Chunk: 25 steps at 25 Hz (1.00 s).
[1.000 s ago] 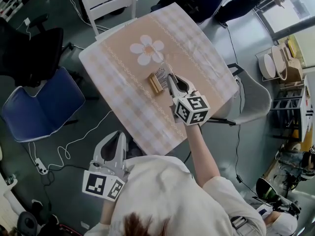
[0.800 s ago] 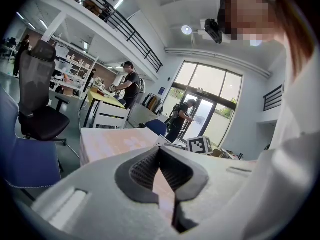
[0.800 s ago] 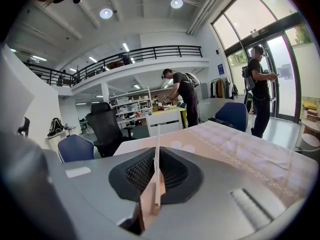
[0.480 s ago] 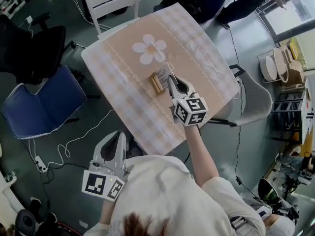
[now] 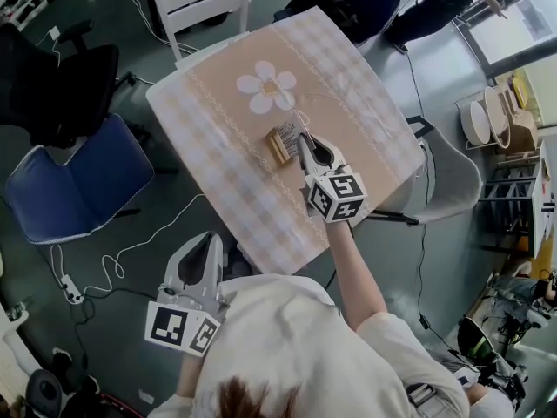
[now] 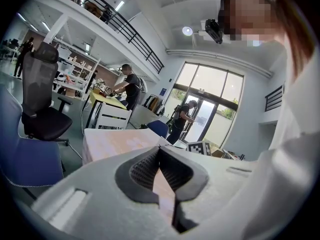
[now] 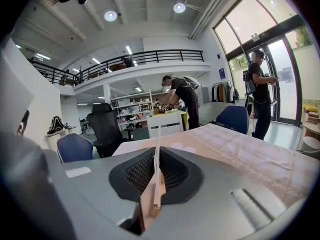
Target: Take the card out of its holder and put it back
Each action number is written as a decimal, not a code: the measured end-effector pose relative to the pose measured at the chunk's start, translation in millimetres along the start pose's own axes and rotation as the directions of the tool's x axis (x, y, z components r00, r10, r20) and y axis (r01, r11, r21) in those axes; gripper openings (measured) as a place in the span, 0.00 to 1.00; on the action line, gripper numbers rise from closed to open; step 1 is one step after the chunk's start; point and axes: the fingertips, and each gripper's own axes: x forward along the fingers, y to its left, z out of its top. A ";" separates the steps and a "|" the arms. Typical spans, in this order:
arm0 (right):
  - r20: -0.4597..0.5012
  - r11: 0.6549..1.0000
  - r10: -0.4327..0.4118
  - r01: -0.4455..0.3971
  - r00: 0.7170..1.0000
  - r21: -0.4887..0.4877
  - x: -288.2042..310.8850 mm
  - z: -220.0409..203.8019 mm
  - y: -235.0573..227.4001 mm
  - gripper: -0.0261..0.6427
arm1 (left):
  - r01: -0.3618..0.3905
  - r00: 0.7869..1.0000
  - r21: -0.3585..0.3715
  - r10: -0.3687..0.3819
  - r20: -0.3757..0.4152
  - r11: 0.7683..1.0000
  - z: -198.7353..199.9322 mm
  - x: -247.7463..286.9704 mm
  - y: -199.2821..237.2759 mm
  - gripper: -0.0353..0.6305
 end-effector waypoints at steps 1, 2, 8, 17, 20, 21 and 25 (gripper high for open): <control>0.002 1.000 0.000 0.000 1.000 -0.001 0.0 0.0 0.2 0.06 | 0.001 1.000 0.001 -0.001 -0.001 1.000 0.4 0.2 -0.7 0.05; 0.006 1.000 0.000 0.000 1.000 -0.002 -0.2 0.2 0.1 0.06 | 0.002 1.000 0.002 -0.002 -0.001 1.000 1.0 0.4 -1.6 0.05; 0.012 1.000 0.002 -0.002 1.000 -0.008 1.8 -5.5 -0.2 0.06 | 0.009 1.000 0.006 -0.009 0.003 1.000 -2.0 1.5 -0.8 0.05; -0.067 1.000 -0.001 -0.001 0.998 -0.026 12.6 -30.9 3.0 0.06 | 0.010 1.000 0.007 -0.010 0.003 1.000 4.3 0.3 -1.9 0.05; -0.065 1.000 0.000 -0.002 0.998 -0.028 13.5 -31.2 3.8 0.06 | 0.000 1.000 0.004 0.000 0.006 1.000 4.1 -1.2 1.4 0.05; -0.064 1.000 0.002 -0.004 0.998 -0.026 14.0 -31.1 3.2 0.06 | -0.002 1.000 0.003 0.002 0.007 1.000 3.9 -1.3 2.0 0.05; -0.072 1.000 0.012 -0.013 0.997 -0.009 15.0 -35.3 -0.3 0.06 | 0.006 1.000 0.002 -0.006 0.005 1.000 3.7 0.4 0.5 0.05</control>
